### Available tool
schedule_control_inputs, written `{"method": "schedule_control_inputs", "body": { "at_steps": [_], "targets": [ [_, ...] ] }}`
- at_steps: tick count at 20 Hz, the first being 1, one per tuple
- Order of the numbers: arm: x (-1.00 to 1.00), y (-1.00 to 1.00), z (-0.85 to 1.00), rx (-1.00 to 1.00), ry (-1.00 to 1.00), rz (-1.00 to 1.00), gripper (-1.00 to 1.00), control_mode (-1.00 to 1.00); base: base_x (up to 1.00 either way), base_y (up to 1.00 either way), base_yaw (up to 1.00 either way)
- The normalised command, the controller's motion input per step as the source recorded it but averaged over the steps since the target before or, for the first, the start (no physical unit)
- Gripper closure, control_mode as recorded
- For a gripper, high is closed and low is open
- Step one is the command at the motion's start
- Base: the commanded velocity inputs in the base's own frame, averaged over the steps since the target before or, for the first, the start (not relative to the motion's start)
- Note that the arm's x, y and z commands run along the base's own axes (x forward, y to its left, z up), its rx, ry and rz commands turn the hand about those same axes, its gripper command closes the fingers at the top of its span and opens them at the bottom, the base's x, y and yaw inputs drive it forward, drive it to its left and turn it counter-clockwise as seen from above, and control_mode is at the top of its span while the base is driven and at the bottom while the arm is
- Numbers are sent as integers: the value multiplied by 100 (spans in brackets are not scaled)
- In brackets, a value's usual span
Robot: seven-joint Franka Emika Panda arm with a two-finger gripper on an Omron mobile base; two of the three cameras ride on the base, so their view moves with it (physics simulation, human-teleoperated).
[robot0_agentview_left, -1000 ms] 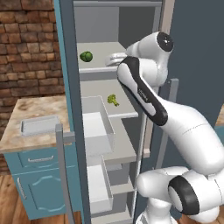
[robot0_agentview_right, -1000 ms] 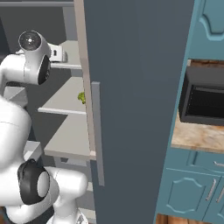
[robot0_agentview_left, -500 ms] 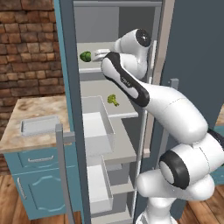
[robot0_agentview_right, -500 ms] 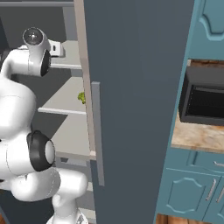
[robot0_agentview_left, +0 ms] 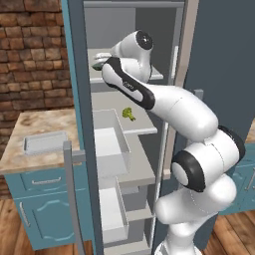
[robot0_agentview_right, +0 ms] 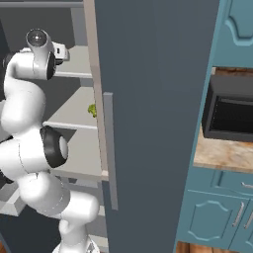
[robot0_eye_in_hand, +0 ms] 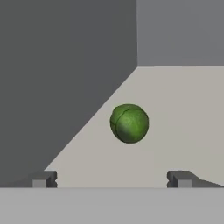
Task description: Take the avocado and broccoli out of the freezer and place them in the tupperware container on the counter. Then put the tupperware containing the vegetables back in the freezer.
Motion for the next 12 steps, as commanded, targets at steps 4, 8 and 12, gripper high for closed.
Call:
{"method": "schedule_control_inputs", "body": {
  "at_steps": [4, 8, 12],
  "targets": [
    [44, 11, 0, 0, 1, 0, -100, -100, 0, 0, 0],
    [41, 2, -2, 0, 5, 0, -100, -100, 0, 0, 0],
    [38, 0, -10, 0, 7, 0, -100, -100, 0, 0, 0]
  ]
}}
